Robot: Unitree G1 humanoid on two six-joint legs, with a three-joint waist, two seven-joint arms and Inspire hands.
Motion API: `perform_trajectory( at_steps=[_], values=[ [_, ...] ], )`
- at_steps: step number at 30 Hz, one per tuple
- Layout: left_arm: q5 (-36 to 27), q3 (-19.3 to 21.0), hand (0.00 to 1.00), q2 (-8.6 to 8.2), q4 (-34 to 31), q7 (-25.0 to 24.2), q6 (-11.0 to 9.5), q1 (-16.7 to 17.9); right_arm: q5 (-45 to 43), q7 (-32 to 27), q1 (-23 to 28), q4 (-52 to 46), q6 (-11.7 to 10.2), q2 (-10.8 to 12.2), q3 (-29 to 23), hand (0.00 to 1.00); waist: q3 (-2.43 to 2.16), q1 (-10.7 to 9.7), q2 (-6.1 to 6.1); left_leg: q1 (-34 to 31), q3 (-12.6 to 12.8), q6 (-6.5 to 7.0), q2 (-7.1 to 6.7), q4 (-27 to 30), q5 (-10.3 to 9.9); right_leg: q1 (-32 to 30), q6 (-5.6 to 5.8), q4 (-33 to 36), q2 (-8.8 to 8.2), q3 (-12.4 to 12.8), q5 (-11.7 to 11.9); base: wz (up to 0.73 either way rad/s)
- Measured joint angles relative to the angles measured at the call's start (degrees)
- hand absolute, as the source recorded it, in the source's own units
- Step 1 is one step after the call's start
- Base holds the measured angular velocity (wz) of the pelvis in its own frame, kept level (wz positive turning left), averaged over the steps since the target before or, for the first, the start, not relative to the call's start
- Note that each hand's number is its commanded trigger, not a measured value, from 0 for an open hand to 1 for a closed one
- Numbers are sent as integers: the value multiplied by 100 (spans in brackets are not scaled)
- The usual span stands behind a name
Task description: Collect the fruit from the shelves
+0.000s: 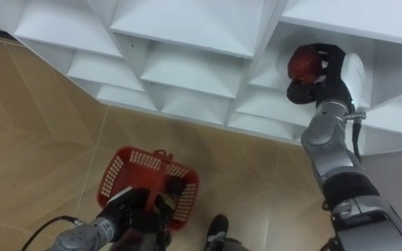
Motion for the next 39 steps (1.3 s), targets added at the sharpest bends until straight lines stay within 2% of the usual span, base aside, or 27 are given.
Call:
perform_trajectory(
  at_steps=[17,24,32,39],
  values=[
    [2,14,100,-16,-1,-35,-5,0,226,31,6,-16,-32,8,-24,100,-13,38,40,0,0,0,0,5,0,-1,1,12,-2,0,-1,0],
    [-15,100,100,-33,-1,-48,-5,-22,291,242,19,-110,-62,15,-27,100,-14,33,44,1,4,0,1,22,0,-5,1,38,-6,13,-2,0],
    [-339,116,100,-21,217,-47,-35,-176,264,670,444,-902,-90,23,223,100,-22,-15,57,22,7,1,9,109,0,30,1,80,-15,9,-12,0],
    [-340,374,100,-26,287,-46,-56,-46,261,928,800,-1049,-184,38,182,100,-41,-112,104,219,14,1,12,97,-3,209,-1,64,-11,27,-13,0]
  ],
)
